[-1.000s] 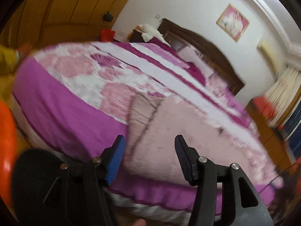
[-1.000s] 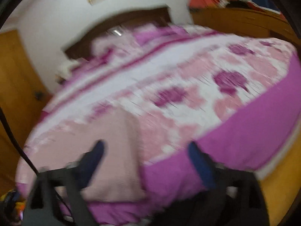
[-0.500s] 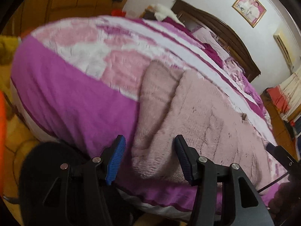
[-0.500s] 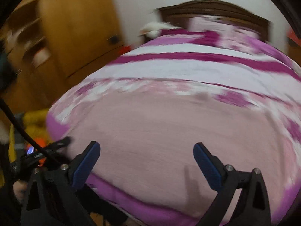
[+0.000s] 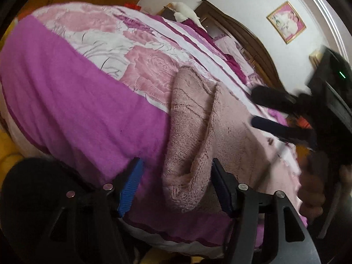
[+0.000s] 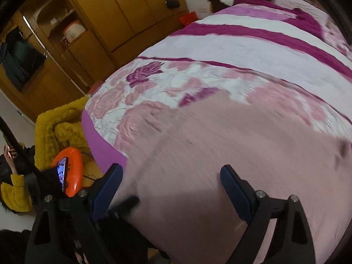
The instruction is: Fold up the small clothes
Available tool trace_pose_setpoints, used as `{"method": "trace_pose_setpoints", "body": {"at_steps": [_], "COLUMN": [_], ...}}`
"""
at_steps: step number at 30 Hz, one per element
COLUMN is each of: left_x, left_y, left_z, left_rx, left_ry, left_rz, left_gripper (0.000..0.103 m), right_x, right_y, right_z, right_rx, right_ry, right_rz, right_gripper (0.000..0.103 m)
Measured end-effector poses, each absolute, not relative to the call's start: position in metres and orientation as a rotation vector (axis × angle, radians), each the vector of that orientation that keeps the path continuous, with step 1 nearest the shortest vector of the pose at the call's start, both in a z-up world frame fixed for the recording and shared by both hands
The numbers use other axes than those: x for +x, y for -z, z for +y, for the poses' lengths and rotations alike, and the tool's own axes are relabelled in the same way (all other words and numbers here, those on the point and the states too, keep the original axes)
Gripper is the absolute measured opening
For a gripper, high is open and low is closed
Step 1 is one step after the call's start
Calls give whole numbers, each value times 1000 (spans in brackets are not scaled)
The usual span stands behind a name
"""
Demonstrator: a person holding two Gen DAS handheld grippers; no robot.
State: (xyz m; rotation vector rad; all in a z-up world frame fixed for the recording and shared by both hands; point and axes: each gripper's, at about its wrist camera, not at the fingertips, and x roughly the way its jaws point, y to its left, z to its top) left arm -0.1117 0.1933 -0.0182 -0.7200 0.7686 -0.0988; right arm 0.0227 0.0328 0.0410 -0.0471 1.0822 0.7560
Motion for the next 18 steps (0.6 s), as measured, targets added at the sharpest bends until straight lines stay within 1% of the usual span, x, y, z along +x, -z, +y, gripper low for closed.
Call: {"method": "trace_pose_setpoints", "body": {"at_steps": [2,4,6,8,9,10,15,18], "left_x": [-112,-112,-112,-111,-112,-114,-119,-119], "left_y": [20,22,26,29,32,33,39,52], "left_z": [197,198,204,207,210,213,216,222], "left_rx": [-730,-741,-796,-846,-876,-903,-962,-1067], "left_ry": [120,164,212,241,255,272,296,330], "left_rz": [784,806,820,826,824,816,782,788], "left_gripper": [32,22,15,13,10,3,2,2], "right_x": [32,38,44,48,52,54,57,60], "right_y": [-36,-32,-29,-26,-22,-19,3,10], "right_z": [61,80,100,115,123,128,153,159], "right_rx": [-102,-138,-188,-238,-265,-286,-441,-465], "right_ry": [-739,-724,-693,-647,-611,-578,-427,-367], "right_rz": [1136,1167,1180,1183,1196,1213,1280,1296], "right_gripper": [93,93,93,93,93,93,94,99]}}
